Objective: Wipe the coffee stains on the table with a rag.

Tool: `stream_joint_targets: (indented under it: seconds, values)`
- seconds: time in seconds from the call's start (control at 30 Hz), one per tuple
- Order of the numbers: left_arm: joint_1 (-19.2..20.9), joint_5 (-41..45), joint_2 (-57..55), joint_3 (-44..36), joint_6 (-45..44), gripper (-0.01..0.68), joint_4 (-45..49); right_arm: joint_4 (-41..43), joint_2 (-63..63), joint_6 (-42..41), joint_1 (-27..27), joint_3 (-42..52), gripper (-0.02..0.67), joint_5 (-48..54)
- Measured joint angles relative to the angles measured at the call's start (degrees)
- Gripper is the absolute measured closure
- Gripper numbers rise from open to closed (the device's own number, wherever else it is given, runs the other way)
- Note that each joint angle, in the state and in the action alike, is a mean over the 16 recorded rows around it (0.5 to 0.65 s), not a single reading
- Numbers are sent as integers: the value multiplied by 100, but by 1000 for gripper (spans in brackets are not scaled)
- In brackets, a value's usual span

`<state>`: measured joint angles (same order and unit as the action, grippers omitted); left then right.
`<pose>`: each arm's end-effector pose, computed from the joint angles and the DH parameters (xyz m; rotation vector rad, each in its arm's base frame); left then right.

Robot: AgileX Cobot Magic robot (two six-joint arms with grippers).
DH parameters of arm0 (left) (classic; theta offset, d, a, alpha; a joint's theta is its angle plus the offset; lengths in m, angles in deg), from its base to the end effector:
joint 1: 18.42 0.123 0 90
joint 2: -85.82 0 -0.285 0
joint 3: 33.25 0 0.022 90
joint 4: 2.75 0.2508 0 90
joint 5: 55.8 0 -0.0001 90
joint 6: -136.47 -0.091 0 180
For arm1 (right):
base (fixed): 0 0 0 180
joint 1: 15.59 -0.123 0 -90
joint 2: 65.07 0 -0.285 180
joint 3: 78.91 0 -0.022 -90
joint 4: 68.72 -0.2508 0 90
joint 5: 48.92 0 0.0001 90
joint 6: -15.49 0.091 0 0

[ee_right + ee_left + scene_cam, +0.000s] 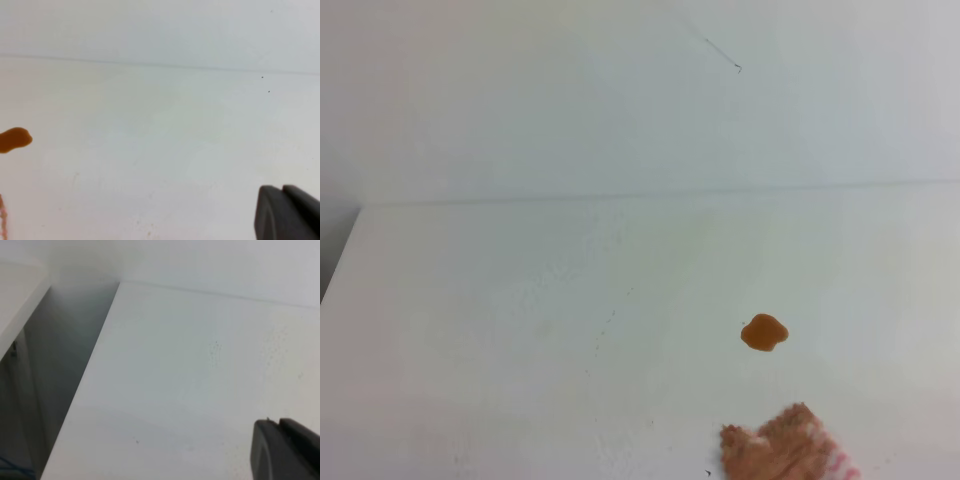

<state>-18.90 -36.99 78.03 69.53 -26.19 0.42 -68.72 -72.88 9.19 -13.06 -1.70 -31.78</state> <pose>0.0539 0.0012 0.1836 -0.2315 1.7998 -0.1675 0.0545 -0.0024 0.1862 -0.0587 1.7834 -0.1109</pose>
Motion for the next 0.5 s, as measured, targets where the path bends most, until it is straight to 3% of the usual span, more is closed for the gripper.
stream_joint_targets:
  seconds: [0.5]
  values:
    - [0,0,0,0,0,675,0,37,0,-9,0,0,656,-12]
